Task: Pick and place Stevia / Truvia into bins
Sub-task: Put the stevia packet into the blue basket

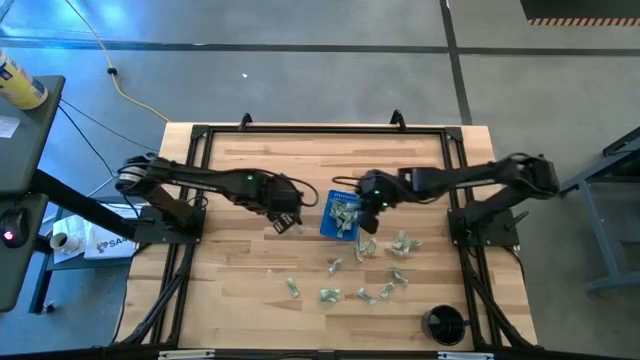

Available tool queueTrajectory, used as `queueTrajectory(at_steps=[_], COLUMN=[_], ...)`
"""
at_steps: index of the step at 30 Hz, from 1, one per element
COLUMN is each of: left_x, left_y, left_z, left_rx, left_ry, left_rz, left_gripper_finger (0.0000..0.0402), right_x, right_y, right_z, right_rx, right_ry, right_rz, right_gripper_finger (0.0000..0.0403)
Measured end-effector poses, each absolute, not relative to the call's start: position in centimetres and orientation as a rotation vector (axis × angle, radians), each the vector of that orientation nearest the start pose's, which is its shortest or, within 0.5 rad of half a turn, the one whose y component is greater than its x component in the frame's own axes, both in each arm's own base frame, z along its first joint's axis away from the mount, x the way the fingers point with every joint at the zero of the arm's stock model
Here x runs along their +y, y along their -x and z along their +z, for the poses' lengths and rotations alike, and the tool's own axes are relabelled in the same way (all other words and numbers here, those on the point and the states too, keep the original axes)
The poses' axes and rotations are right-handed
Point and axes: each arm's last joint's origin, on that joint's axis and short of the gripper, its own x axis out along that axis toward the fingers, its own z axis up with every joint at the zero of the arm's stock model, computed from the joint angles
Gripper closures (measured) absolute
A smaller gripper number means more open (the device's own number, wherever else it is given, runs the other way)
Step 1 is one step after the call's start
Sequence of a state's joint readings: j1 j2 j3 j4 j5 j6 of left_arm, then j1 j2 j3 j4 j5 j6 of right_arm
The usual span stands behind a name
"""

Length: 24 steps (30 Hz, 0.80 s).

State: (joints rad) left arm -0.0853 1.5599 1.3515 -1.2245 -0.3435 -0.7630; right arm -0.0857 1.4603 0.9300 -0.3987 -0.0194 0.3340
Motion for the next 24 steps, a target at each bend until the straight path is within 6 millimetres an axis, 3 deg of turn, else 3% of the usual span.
queueTrajectory(at_steps=[6,11,17,24], left_x=[-1.3,-1.4,-1.5,-1.8], left_y=[-24.5,-23.2,-24.4,-25.5], left_z=[26.3,24.0,21.9,19.9], left_rx=[1.207,1.130,1.005,1.002], left_ry=[0.471,0.569,0.689,0.976], left_rz=[0.749,0.669,0.627,0.794], left_gripper_finger=[0.0252,0.0263,0.0252,0.0194], right_x=[-3.2,-3.6,-3.8,-3.9], right_y=[-32.3,-33.2,-31.6,-28.0], right_z=[21.1,22.8,25.3,24.7], right_rx=[0.993,1.044,1.113,1.262], right_ry=[-0.278,-0.152,-0.052,-0.169], right_rz=[-0.244,-0.337,-0.406,-0.549], right_gripper_finger=[0.0327,0.0246,0.0151,0.0110])
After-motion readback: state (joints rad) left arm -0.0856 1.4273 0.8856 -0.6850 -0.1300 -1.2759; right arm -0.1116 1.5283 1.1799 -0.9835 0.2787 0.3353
